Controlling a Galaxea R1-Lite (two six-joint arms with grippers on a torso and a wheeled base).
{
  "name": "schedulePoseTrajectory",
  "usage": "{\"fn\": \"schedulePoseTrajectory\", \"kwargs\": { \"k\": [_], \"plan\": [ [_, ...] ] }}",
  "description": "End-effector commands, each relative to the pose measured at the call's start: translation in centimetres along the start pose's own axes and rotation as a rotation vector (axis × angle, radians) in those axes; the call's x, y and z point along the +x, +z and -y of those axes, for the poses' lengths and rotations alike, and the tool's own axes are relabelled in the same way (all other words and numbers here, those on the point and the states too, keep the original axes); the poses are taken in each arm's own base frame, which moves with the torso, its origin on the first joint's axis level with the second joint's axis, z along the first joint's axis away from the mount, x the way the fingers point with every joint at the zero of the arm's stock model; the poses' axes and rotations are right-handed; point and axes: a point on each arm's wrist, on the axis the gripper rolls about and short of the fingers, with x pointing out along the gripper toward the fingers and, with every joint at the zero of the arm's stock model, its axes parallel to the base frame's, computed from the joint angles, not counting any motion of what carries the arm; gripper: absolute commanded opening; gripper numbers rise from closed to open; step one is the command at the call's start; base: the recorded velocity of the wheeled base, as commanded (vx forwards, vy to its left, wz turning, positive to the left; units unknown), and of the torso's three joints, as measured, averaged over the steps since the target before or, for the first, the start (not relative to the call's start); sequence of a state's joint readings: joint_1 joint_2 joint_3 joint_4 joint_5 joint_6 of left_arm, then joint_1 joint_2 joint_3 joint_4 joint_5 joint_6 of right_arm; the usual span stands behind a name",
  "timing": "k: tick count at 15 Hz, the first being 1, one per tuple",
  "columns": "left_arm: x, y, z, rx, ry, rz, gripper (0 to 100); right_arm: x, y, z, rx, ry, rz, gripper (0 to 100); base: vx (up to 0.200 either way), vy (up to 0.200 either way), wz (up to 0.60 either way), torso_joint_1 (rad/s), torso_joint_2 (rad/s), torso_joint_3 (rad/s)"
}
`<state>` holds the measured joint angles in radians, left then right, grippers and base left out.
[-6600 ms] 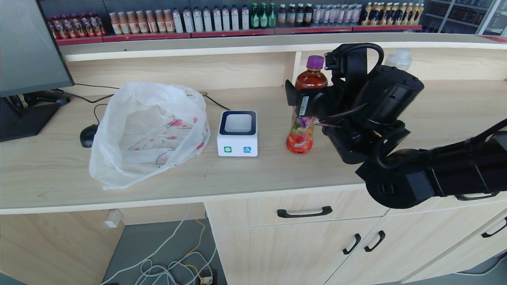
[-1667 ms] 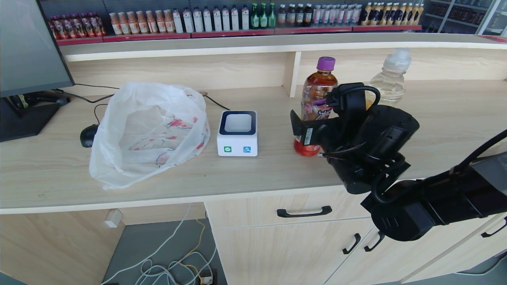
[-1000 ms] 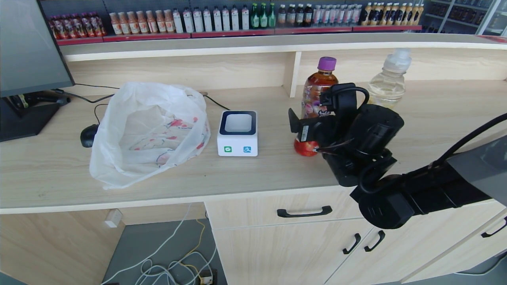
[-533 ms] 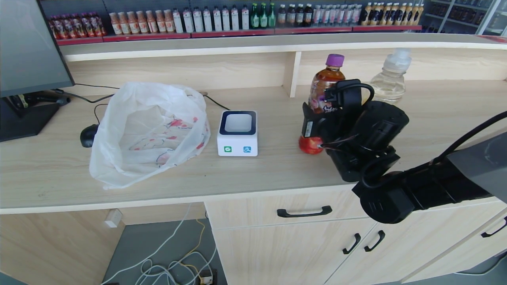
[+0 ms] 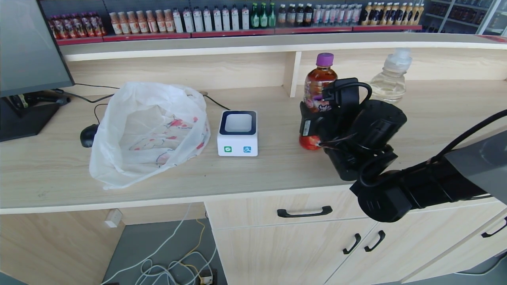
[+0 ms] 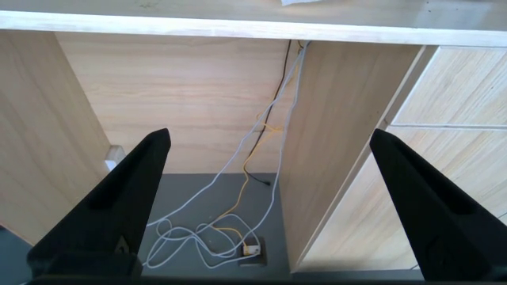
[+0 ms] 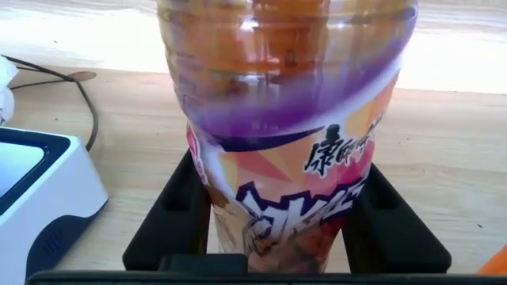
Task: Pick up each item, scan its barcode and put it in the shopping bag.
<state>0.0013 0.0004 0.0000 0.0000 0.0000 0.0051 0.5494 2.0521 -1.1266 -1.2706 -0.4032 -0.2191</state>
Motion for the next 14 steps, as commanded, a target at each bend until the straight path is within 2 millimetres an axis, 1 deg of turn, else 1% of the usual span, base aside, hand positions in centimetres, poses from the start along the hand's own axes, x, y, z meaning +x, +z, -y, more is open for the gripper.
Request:
{"fn": "schedulePoseTrajectory", "kwargs": {
  "k": [1,4,6,7,8,9,10,11,14],
  "plan": [
    [0.0,0.0,0.0,-0.001,0.0,0.0,100,-0.1,0.5,0.0,0.006,-0.001,0.011,0,0.0,0.0,0.0,0.0,0.0,0.0],
    [0.0,0.0,0.0,-0.001,0.002,0.0,100,-0.4,1.4,-0.2,0.017,0.008,0.028,0,0.0,0.0,0.0,0.0,0.0,0.0],
    [0.0,0.0,0.0,0.001,0.0,0.0,100,-1.2,3.2,-0.7,0.044,0.027,0.061,0,0.0,0.0,0.0,0.0,0.0,0.0],
    [0.0,0.0,0.0,-0.001,0.0,0.0,100,-1.9,4.5,-1.2,0.064,0.043,0.084,0,0.0,0.0,0.0,0.0,0.0,0.0],
    [0.0,0.0,0.0,-0.001,0.002,0.0,100,-2.3,5.4,-1.5,0.078,0.053,0.1,0,0.0,0.0,0.0,0.0,0.0,0.0],
    [0.0,0.0,0.0,-0.001,0.0,0.0,100,-3.1,7.0,-1.4,0.097,0.063,0.127,0,0.0,0.0,0.0,0.0,0.0,0.0],
    [0.0,0.0,0.0,-0.001,0.0,0.0,100,-4.0,8.1,-1.5,0.109,0.078,0.14,0,0.0,0.0,0.0,0.0,0.0,0.0],
    [0.0,0.0,0.0,-0.001,0.0,0.0,100,-4.9,8.8,-1.7,0.118,0.1,0.144,0,0.0,0.0,0.0,0.0,0.0,0.0],
    [0.0,0.0,0.0,-0.001,-0.001,0.0,100,-6.8,10.6,-1.5,0.142,0.129,0.167,0,0.0,0.0,0.0,0.0,0.0,0.0]
  ]
}}
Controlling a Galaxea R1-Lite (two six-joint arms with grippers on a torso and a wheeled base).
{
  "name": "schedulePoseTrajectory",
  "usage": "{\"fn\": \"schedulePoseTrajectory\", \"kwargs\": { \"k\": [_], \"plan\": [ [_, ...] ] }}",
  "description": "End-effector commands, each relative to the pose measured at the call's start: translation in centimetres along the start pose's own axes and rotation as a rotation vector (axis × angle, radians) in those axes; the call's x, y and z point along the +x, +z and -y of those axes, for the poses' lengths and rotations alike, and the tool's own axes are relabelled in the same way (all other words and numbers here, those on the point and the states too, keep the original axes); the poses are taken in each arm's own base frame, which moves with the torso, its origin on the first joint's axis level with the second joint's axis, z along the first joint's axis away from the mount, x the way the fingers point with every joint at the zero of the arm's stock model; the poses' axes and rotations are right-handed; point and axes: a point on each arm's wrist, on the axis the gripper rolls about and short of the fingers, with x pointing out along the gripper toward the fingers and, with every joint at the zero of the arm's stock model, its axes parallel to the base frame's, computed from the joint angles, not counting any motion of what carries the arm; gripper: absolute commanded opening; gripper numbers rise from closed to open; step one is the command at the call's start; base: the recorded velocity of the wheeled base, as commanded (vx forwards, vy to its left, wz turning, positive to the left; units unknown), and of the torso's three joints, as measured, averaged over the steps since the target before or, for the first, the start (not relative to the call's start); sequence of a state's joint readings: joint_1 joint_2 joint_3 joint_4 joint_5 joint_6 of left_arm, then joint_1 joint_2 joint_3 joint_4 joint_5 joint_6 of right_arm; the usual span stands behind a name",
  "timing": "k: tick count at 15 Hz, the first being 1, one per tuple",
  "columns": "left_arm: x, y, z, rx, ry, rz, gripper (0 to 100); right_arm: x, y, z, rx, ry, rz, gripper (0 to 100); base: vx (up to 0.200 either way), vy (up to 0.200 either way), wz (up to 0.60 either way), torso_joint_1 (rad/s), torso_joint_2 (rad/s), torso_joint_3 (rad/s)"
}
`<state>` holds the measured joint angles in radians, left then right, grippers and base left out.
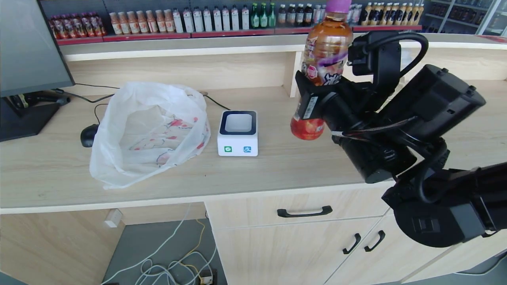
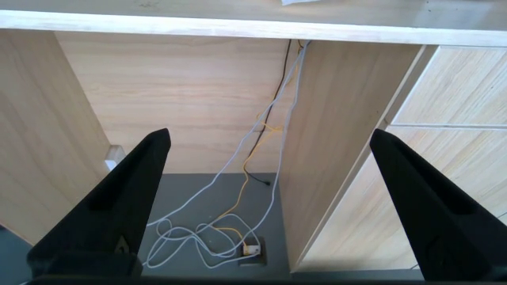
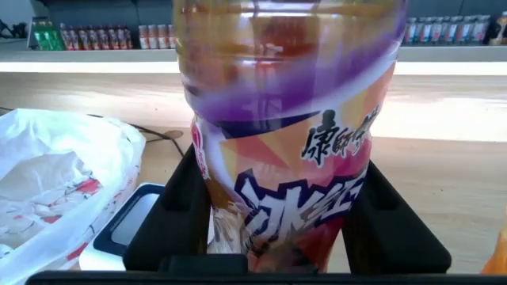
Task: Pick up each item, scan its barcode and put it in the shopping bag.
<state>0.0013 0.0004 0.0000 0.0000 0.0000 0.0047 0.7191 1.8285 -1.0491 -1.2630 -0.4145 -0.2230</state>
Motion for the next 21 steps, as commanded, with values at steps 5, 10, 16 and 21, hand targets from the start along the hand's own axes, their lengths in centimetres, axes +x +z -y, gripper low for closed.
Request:
{"fn": "schedulePoseTrajectory", "kwargs": {
  "k": [5,10,16,21],
  "plan": [
    [0.0,0.0,0.0,0.001,0.0,0.0,100,-5.5,3.8,1.0,0.035,0.068,0.007,0,0.0,0.0,0.0,0.0,0.0,0.0],
    [0.0,0.0,0.0,0.001,0.002,0.0,100,-11.4,2.6,3.3,0.082,0.114,-0.106,0,0.0,0.0,0.0,0.0,0.0,0.0],
    [0.0,0.0,0.0,0.0,0.0,0.0,100,-16.7,3.7,5.2,0.175,0.198,-0.112,0,0.0,0.0,0.0,0.0,0.0,0.0],
    [0.0,0.0,0.0,0.0,0.002,0.0,100,-16.8,4.1,4.8,0.286,0.356,-0.093,0,0.0,0.0,0.0,0.0,0.0,0.0]
  ]
}}
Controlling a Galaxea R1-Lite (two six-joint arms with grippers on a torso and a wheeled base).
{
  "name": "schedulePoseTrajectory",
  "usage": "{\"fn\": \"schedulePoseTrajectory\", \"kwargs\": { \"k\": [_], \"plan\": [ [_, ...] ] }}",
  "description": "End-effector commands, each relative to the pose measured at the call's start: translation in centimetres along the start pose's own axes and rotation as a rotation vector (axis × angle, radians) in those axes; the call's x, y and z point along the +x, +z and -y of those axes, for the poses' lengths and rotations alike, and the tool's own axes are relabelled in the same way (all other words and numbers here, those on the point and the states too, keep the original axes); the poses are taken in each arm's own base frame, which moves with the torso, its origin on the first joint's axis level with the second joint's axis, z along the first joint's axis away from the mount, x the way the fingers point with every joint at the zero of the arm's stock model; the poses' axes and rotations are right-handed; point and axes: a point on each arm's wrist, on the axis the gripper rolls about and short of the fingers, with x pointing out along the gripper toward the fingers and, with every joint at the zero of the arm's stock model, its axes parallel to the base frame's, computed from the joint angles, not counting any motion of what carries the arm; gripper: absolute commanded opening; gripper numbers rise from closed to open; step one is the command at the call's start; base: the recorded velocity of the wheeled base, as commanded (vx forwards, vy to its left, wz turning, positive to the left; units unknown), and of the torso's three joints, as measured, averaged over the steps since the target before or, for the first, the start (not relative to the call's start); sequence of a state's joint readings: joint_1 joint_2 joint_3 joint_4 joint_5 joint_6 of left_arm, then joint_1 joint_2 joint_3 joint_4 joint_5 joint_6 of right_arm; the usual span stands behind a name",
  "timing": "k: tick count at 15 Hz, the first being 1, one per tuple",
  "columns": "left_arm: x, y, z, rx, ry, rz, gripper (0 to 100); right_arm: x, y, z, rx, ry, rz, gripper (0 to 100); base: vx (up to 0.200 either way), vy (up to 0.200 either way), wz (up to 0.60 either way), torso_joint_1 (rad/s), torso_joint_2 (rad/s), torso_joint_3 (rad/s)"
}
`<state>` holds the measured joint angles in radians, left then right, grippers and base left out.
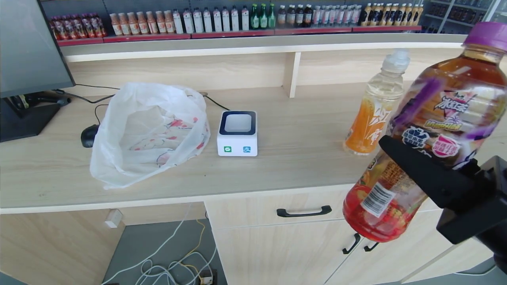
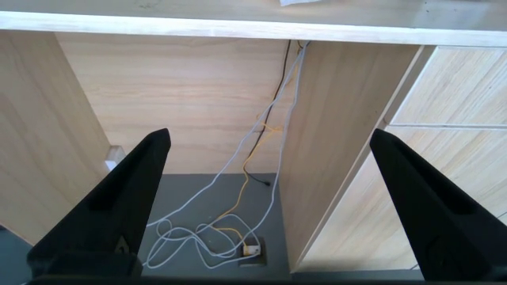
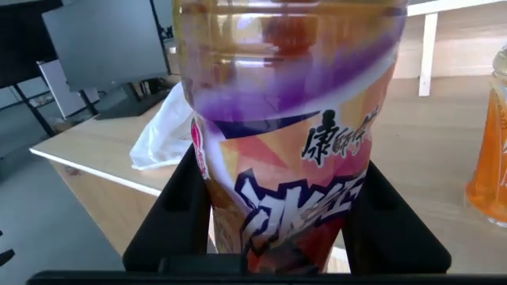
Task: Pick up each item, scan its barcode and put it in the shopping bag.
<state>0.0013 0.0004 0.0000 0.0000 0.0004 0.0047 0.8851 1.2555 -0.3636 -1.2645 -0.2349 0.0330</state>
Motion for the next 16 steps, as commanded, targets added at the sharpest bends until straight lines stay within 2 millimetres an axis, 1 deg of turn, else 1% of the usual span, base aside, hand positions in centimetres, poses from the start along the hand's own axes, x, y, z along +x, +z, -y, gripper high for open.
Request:
{"fn": "schedulePoseTrajectory", "kwargs": {
  "k": [1,2,4,5,6,9,11,12,13,16],
  "plan": [
    [0.0,0.0,0.0,0.0,0.0,0.0,100,0.3,-0.1,-0.2,0.003,0.031,-0.003,0,0.0,0.0,0.0,0.0,0.0,0.0],
    [0.0,0.0,0.0,0.0,0.001,0.0,100,0.5,0.1,-0.5,0.019,0.044,0.005,0,0.0,0.0,0.0,0.0,0.0,0.0],
    [0.0,0.0,0.0,0.001,0.0,0.0,100,1.0,0.4,-1.1,0.11,0.077,0.016,0,0.0,0.0,0.0,0.0,0.0,0.0],
    [0.0,0.0,0.0,0.001,0.0,0.0,100,1.0,0.5,-1.2,0.125,0.086,0.018,0,0.0,0.0,0.0,0.0,0.0,0.0],
    [0.0,0.0,0.0,0.001,0.0,0.0,100,1.2,0.8,-1.2,0.183,0.124,0.024,0,0.0,0.0,0.0,0.0,0.0,0.0],
    [0.0,0.0,0.0,0.0,0.001,0.0,100,1.6,1.0,-1.2,0.203,0.126,0.037,0,0.0,0.0,0.0,0.0,0.0,0.0],
    [0.0,0.0,0.0,0.0,0.0,0.0,100,1.7,1.0,-1.4,0.223,0.194,0.032,0,0.0,0.0,0.0,0.0,0.0,0.0],
    [0.0,0.0,0.0,0.001,0.0,0.0,100,1.8,0.7,-1.4,0.302,0.256,-0.003,0,0.0,0.0,0.0,0.0,0.0,0.0],
    [0.0,0.0,0.0,0.0,0.0,0.0,100,2.6,-0.2,-1.6,0.31,0.264,-0.042,0,0.0,0.0,0.0,0.0,0.0,0.0],
    [0.0,0.0,0.0,0.001,0.001,0.0,100,5.3,-1.2,-2.2,0.306,0.269,-0.058,0,0.0,0.0,0.0,0.0,0.0,0.0]
  ]
}}
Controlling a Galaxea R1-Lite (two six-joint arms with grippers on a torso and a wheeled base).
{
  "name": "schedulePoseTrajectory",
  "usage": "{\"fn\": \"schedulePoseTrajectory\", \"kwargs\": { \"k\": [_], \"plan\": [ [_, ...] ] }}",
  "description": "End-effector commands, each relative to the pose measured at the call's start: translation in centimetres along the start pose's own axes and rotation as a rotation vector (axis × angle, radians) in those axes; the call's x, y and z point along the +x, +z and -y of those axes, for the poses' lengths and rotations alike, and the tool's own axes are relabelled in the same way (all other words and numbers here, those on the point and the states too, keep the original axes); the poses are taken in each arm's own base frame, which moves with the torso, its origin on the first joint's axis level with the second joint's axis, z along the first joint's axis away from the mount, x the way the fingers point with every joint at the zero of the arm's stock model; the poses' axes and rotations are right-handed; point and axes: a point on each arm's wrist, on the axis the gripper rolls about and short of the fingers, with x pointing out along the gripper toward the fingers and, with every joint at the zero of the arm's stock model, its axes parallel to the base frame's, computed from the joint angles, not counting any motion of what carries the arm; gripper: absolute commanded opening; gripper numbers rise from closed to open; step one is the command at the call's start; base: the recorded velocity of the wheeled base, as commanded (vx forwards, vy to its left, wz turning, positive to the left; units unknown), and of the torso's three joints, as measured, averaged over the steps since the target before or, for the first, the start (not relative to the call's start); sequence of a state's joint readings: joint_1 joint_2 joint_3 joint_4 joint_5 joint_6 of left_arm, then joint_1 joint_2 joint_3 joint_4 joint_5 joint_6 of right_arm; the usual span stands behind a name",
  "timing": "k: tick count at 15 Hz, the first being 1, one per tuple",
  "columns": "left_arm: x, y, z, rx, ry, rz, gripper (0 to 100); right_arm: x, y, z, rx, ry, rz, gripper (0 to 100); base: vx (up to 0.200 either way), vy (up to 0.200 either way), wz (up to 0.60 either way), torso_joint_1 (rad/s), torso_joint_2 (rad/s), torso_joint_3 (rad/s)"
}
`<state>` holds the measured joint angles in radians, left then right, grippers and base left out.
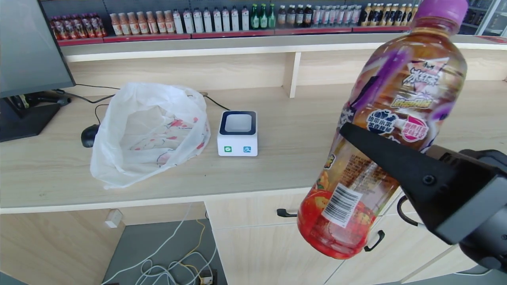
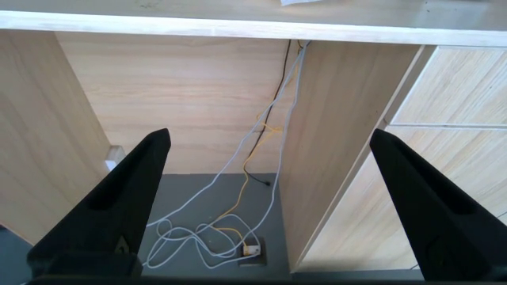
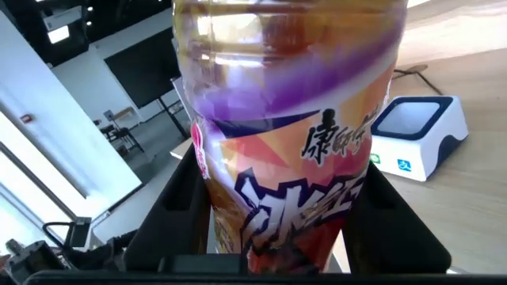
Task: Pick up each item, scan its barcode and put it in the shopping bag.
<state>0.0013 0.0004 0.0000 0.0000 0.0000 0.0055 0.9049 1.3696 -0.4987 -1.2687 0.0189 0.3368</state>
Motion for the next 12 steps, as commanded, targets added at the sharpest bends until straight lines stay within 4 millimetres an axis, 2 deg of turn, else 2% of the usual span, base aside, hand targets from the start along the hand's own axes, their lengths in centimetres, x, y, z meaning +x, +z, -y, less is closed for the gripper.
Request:
{"fn": "schedulePoseTrajectory", "kwargs": {
  "k": [1,3,12],
  "plan": [
    [0.0,0.0,0.0,0.001,0.0,0.0,100,3.0,-0.2,0.9,-0.008,0.007,0.008,0,0.0,0.0,0.0,0.0,0.0,0.0],
    [0.0,0.0,0.0,0.001,0.0,0.0,100,4.1,0.7,1.4,0.03,0.026,0.042,0,0.0,0.0,0.0,0.0,0.0,0.0],
    [0.0,0.0,0.0,-0.001,0.0,0.0,100,3.7,1.1,1.0,0.089,0.064,0.099,0,0.0,0.0,0.0,0.0,0.0,0.0]
  ]
}}
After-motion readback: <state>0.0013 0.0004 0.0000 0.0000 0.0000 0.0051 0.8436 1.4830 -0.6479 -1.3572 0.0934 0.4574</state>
